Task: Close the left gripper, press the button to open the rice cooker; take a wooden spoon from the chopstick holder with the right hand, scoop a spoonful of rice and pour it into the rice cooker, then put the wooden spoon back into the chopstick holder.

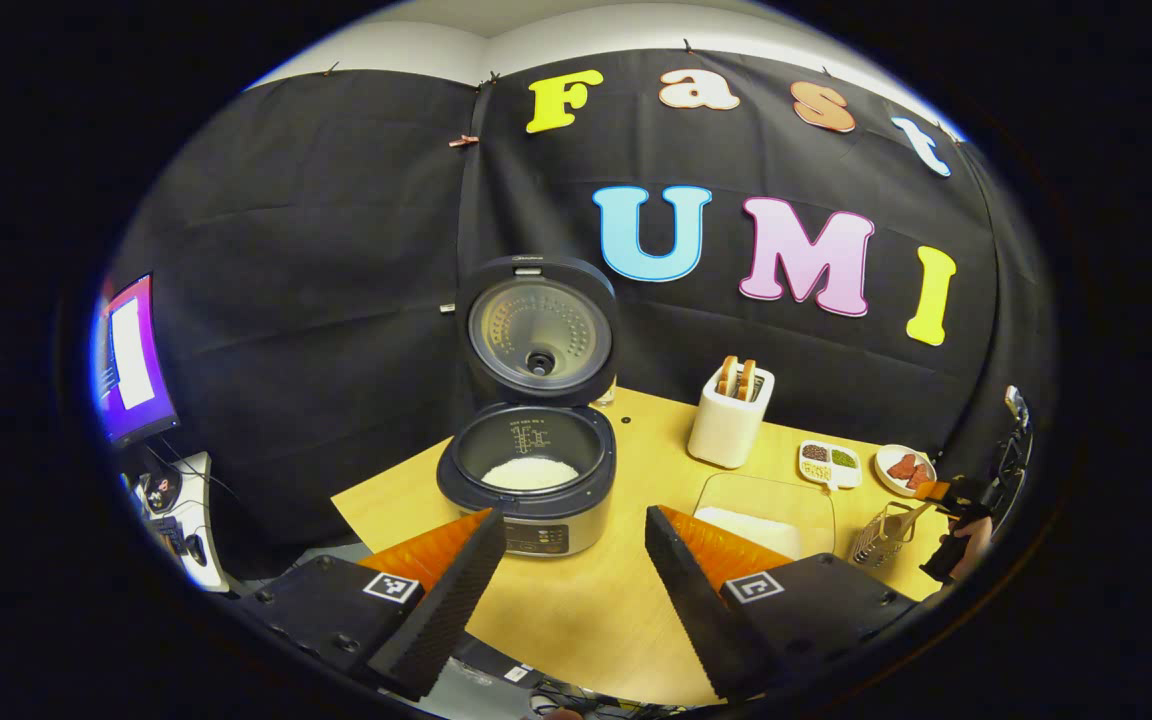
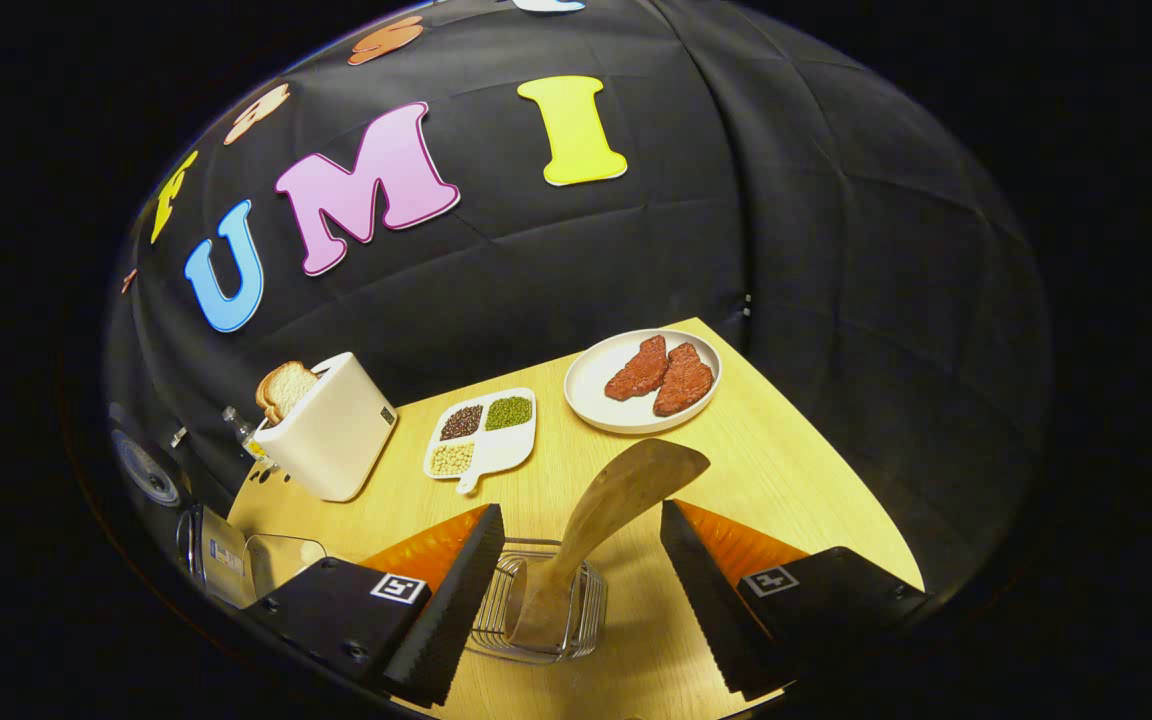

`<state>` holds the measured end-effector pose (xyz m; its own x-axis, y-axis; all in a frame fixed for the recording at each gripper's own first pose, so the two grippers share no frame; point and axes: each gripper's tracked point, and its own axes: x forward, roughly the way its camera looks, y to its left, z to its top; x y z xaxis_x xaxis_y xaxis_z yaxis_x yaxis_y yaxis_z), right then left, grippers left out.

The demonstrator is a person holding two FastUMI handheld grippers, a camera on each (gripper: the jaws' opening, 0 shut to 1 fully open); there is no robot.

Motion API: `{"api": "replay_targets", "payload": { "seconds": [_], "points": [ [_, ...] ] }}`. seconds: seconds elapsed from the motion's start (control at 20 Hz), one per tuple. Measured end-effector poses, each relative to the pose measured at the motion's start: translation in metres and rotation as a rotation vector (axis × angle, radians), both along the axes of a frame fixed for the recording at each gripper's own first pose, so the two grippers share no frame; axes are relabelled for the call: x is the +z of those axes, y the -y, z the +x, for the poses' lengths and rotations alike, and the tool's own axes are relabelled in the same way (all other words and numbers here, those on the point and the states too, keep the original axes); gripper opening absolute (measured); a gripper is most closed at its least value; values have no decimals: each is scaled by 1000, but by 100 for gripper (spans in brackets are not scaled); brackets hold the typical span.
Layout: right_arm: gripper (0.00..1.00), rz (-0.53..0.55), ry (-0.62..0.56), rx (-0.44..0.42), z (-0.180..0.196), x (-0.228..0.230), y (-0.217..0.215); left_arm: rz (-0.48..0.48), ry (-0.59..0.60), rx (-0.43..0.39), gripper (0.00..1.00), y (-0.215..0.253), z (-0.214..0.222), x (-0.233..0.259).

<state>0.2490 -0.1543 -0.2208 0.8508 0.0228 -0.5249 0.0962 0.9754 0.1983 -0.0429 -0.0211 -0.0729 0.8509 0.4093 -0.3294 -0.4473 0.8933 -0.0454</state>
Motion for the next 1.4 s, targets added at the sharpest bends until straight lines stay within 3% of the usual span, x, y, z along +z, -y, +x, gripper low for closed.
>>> {"api": "replay_targets", "payload": {
  "seconds": [0.15,0.2,0.35,0.4,0.45,0.5,0.9,0.95,1.1,1.4],
  "points": [
    [98,26,-18,-40,8,-4,5,-36,-21,-24,95,12,3,-15],
    [91,39,-7,-67,15,-2,8,-47,-22,-31,95,13,5,-16],
    [43,66,-29,-136,19,-4,13,-77,-23,-61,96,13,14,-24],
    [49,103,-58,-138,17,-13,7,-85,-24,-70,95,9,16,-26],
    [41,116,-81,-159,13,-9,3,-90,-22,-73,95,4,17,-25],
    [27,135,-87,-152,9,-4,0,-96,-17,-73,95,-2,18,-25],
    [11,105,67,-155,6,60,-20,-120,22,-125,95,-34,18,-25],
    [16,97,92,-163,7,73,-22,-116,27,-136,95,-39,19,-26],
    [16,55,171,-153,4,114,-33,-98,36,-174,95,-53,21,-29],
    [16,101,233,4,-21,155,-125,-81,44,-234,95,-88,27,-41]
  ]
}}
